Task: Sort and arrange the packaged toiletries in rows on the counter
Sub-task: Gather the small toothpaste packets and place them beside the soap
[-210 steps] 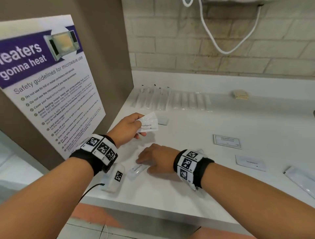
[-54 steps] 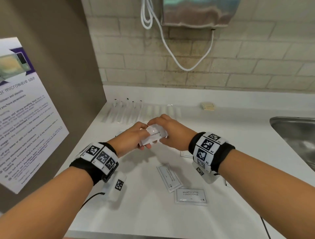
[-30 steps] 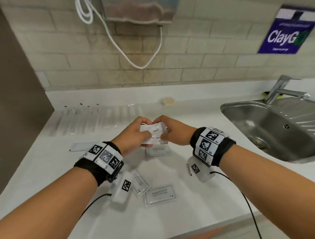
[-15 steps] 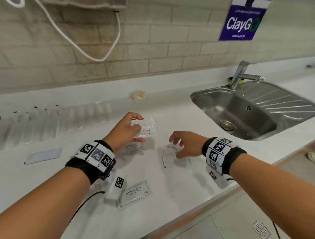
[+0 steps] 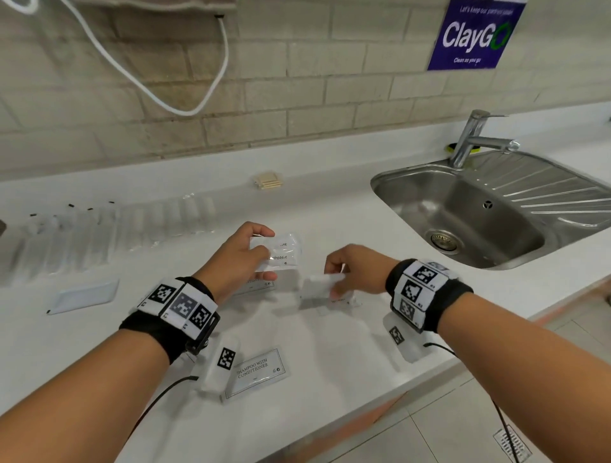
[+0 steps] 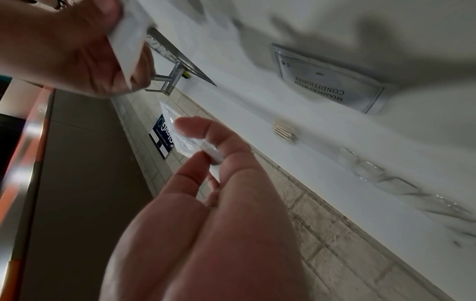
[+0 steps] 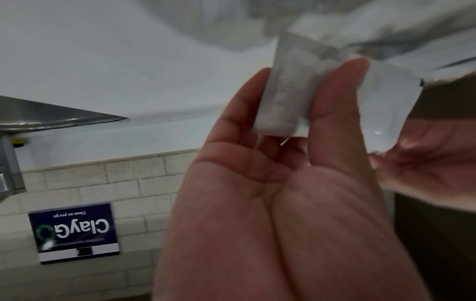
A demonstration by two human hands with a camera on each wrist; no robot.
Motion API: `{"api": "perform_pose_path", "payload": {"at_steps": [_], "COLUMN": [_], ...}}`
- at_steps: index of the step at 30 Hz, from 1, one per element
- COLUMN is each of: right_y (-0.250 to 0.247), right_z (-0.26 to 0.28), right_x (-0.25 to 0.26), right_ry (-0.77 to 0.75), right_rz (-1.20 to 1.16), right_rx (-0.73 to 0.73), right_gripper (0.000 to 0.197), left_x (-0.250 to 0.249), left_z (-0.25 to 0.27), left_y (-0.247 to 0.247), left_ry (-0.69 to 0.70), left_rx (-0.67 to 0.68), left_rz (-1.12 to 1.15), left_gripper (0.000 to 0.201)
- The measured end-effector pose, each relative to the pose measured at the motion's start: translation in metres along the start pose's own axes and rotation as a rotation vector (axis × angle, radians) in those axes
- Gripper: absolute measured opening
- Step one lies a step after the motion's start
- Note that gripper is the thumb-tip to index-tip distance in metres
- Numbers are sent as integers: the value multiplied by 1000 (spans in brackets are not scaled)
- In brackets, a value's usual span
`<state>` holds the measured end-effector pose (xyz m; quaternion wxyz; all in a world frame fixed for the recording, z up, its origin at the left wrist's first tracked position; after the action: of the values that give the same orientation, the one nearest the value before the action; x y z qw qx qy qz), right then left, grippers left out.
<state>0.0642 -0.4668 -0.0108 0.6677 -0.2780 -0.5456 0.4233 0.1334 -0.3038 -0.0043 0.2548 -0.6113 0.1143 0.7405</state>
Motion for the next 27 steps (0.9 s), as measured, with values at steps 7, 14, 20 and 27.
{"api": "perform_pose_path", "payload": {"at_steps": [7,14,20,27], "right_y": [-22,27,12,34], "right_z": [-17,-28,-15,5], "right_x": [3,-10,-15,-40], "right_ry": [9,69,4,204], "right_rz": [62,124,19,266], "right_rx": [-149,4,-44,98], "right_gripper": [20,26,21,53], "left_x": [3,13,19,16], "left_z": [7,14,16,18], "left_y": [-11,-25,-27,-11], "left_ry": [-7,-29,-40,-31], "left_rx": [-42,-59,-67,-36], "left_rz": [-3,2,1,12], "left_gripper": [25,25,26,26]}}
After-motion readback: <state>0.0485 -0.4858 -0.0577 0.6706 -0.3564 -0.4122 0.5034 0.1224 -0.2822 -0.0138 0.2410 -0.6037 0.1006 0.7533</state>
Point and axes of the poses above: each hand's wrist, its own z-axis away from the middle knuckle, its own y-axis out of the palm, x = y × z, the point moved 10 cm from there along -z, towards the middle knuckle, and after that the axes turned 3 degrees about -y, right-handed, at the moved point
